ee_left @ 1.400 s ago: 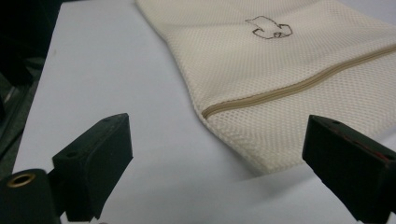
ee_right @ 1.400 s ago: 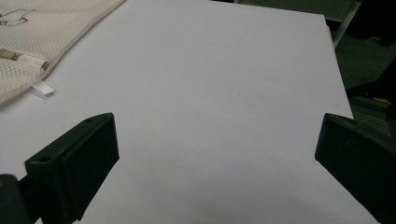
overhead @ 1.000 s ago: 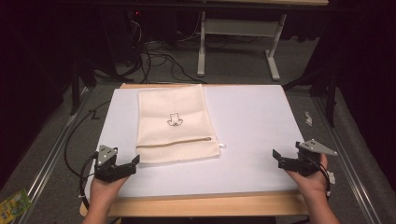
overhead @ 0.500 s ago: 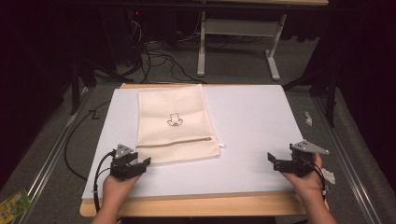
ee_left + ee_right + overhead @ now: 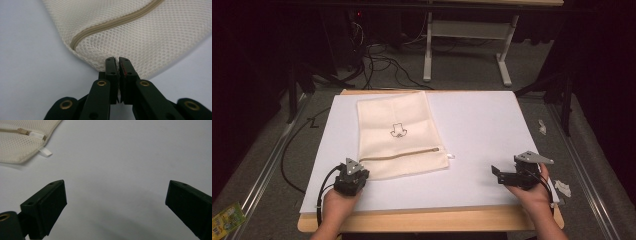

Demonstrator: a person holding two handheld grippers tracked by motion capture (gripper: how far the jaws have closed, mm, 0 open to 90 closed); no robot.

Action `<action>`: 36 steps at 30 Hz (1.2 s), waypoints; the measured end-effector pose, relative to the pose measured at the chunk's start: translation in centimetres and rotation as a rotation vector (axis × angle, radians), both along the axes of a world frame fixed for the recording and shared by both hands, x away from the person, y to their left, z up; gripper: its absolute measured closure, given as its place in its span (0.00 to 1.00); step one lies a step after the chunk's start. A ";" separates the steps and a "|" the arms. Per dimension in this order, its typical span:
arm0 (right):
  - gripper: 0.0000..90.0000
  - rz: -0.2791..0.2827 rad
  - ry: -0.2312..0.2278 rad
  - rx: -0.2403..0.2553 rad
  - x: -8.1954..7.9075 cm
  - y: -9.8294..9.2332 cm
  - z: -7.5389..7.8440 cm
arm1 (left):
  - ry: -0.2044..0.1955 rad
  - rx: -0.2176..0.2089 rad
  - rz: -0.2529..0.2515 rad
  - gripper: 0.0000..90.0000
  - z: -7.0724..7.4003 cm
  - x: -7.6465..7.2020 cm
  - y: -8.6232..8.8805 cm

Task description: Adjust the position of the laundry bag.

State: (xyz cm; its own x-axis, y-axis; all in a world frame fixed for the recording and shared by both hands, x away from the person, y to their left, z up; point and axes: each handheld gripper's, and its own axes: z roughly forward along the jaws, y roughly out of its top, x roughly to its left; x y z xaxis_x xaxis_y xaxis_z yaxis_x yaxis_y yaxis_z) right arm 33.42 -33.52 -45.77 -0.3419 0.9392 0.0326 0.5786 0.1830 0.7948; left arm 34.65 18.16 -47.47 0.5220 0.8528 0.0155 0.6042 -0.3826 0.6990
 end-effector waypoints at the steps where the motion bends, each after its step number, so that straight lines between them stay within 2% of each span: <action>1: 0.07 0.014 0.002 0.004 0.1 0.4 0.0 | 0.012 -0.006 -0.019 0.97 0.1 -0.4 -0.2; 2: 0.07 0.014 0.002 0.004 0.1 0.4 0.0 | 0.012 -0.006 -0.019 0.97 0.1 -0.4 -0.2; 3: 0.13 0.041 -0.003 0.016 0.3 1.6 0.1 | 0.024 0.000 -0.062 0.97 0.3 -1.0 -0.8; 4: 0.13 0.041 -0.003 0.016 0.3 1.6 0.1 | 0.024 0.000 -0.062 0.97 0.3 -1.0 -0.8; 5: 0.18 0.084 -0.002 0.029 0.5 3.1 0.2 | 0.012 0.044 -0.089 0.97 0.4 -1.6 -1.7; 6: 0.19 0.097 0.003 0.033 0.7 3.7 0.3 | 0.000 0.073 -0.095 0.97 0.4 -1.8 -2.0; 7: 0.22 0.112 0.003 0.040 1.0 4.5 0.3 | -0.005 0.088 -0.096 0.97 0.4 -1.8 -2.3; 12: 0.38 0.178 0.040 0.077 3.1 8.0 0.3 | 0.006 0.052 -0.093 0.97 0.3 -1.7 -1.9; 15: 0.43 0.173 0.055 0.051 5.2 10.2 -0.3 | 0.001 0.055 -0.098 0.97 0.3 -1.7 -1.9; 16: 0.43 0.173 0.055 0.051 5.2 10.2 -0.3 | 0.001 0.055 -0.098 0.97 0.3 -1.7 -1.9; 17: 0.46 0.169 0.076 0.059 6.6 11.4 -0.8 | -0.002 0.055 -0.100 0.97 0.2 -1.7 -1.9; 18: 0.46 0.169 0.076 0.059 6.6 11.4 -0.8 | -0.002 0.055 -0.100 0.97 0.2 -1.7 -1.9; 19: 0.52 0.183 0.101 0.036 7.9 12.7 -1.4 | 0.000 0.042 -0.098 0.97 0.2 -1.7 -1.8; 20: 0.52 0.183 0.101 0.036 7.9 12.7 -1.4 | 0.000 0.042 -0.098 0.97 0.2 -1.7 -1.8; 22: 0.66 0.218 0.131 0.010 8.7 13.9 -1.8 | 0.001 0.039 -0.099 0.97 0.2 -1.7 -1.7; 23: 0.70 0.216 0.129 -0.024 8.7 14.2 -1.9 | 0.000 0.037 -0.100 0.97 0.2 -1.7 -1.7; 24: 0.80 0.210 0.116 -0.071 8.5 14.5 -1.9 | 0.000 0.037 -0.100 0.97 0.2 -1.7 -1.7; 25: 0.93 0.210 0.111 -0.094 8.4 14.4 -1.8 | -0.001 0.039 -0.100 0.97 0.2 -1.7 -1.7; 26: 0.97 0.208 0.116 -0.104 8.2 14.2 -1.7 | -0.006 0.044 -0.100 0.97 0.2 -1.7 -1.8; 30: 0.98 0.228 0.100 -0.149 6.7 13.6 -1.5 | -0.007 0.047 -0.103 0.97 0.2 -1.7 -2.1; 33: 0.98 0.233 0.100 -0.131 5.3 12.5 -1.5 | -0.002 0.030 -0.118 0.97 0.2 -1.7 -2.4; 35: 0.98 0.229 0.097 -0.121 4.3 11.6 -1.6 | -0.003 0.032 -0.122 0.97 0.2 -1.7 -2.7; 36: 0.98 0.230 0.097 -0.121 3.9 11.1 -1.6 | -0.009 0.039 -0.131 0.97 0.2 -1.6 -3.5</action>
